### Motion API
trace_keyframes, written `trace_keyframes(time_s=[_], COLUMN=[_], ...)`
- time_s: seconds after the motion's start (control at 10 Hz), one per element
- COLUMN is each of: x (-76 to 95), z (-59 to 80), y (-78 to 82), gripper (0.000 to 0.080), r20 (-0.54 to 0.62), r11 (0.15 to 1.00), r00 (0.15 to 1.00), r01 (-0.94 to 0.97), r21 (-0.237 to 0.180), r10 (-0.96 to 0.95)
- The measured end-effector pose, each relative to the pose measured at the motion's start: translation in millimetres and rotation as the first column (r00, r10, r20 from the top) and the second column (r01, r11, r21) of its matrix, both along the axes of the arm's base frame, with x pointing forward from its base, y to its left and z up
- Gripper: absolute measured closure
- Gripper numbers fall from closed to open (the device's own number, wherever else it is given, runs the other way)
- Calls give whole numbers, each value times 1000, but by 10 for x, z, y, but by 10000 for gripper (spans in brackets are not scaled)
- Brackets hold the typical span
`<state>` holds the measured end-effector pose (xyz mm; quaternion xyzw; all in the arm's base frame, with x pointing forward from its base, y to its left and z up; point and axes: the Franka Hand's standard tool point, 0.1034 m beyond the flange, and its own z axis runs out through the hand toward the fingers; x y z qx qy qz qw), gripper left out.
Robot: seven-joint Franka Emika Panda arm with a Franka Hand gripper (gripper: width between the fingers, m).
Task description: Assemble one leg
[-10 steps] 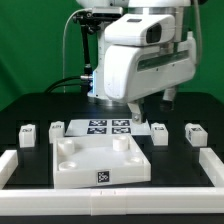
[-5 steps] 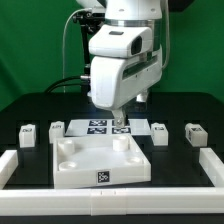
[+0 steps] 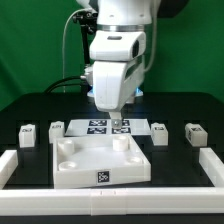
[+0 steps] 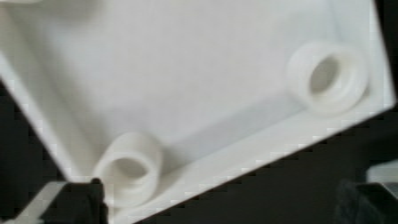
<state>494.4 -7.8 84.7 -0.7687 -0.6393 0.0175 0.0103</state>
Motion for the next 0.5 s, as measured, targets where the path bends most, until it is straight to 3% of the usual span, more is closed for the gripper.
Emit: trace_keyframes(time_s=[0.2, 0.5], x=[-153, -145], z=[-38, -45], y=[-84, -81], gripper=[150, 150], r20=[-16, -16], r11=[990, 993], r00=[990, 993], r01=[-141, -117], r21=[1, 0], r10=[141, 117])
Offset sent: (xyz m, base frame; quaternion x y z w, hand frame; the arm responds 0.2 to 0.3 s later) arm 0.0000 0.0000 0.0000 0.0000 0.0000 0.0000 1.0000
